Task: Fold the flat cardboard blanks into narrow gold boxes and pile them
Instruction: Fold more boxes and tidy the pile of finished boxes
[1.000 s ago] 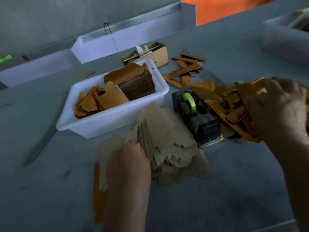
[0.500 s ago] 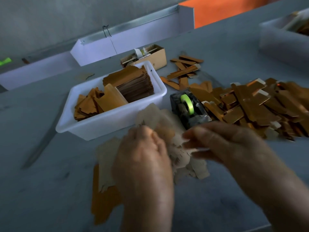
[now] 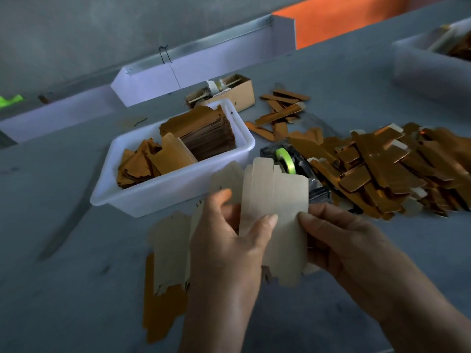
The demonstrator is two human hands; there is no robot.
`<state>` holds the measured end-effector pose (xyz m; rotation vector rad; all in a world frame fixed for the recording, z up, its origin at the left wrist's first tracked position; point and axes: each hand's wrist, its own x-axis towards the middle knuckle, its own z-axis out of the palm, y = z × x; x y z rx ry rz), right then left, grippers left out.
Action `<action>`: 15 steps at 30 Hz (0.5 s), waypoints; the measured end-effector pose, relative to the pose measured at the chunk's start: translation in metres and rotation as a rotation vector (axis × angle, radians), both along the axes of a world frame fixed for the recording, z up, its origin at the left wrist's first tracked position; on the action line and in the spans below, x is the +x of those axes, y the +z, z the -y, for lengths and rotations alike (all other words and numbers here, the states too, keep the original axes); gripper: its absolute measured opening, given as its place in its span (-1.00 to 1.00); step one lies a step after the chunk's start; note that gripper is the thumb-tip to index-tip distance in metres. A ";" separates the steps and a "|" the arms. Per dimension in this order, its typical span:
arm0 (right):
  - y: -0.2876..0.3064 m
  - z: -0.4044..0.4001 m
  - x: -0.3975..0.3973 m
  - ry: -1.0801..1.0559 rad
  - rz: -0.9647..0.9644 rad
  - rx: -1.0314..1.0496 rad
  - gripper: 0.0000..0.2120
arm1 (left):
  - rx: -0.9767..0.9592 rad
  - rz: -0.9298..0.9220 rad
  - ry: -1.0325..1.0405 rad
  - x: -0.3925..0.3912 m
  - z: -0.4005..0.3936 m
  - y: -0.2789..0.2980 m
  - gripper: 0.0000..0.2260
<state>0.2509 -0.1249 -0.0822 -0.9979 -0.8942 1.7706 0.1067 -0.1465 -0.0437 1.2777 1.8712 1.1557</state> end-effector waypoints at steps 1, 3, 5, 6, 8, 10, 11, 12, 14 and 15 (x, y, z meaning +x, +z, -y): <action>0.000 0.000 0.000 0.008 -0.004 0.007 -0.80 | -0.056 0.073 -0.030 -0.001 -0.001 -0.002 -0.55; -0.001 0.001 0.000 0.011 -0.006 0.011 -0.82 | -0.104 0.154 -0.071 -0.002 -0.002 -0.009 -0.64; -0.003 0.001 0.002 0.003 0.049 0.019 -0.80 | -0.111 0.161 -0.094 -0.001 -0.003 -0.014 -0.68; -0.004 0.000 0.003 -0.005 0.092 0.034 -0.77 | -0.114 0.161 -0.103 0.000 -0.004 -0.015 -0.68; -0.003 0.000 0.005 -0.028 0.181 0.077 -0.80 | -0.108 0.181 -0.115 0.000 -0.006 -0.017 -0.72; 0.001 0.000 0.004 -0.068 0.284 0.150 -0.92 | -0.077 0.199 -0.126 0.001 -0.007 -0.018 -0.82; 0.003 0.001 0.003 -0.096 0.360 0.204 -0.93 | -0.054 0.199 -0.126 0.002 -0.008 -0.019 -0.87; 0.004 0.002 0.003 -0.121 0.431 0.261 -0.95 | -0.033 0.191 -0.124 0.003 -0.008 -0.020 -0.89; 0.009 0.004 0.001 -0.163 0.495 0.339 -0.85 | -0.012 0.161 -0.111 0.005 -0.008 -0.022 -0.92; 0.010 0.005 0.000 -0.173 0.500 0.356 -0.80 | -0.007 0.146 -0.103 0.005 -0.008 -0.023 -0.93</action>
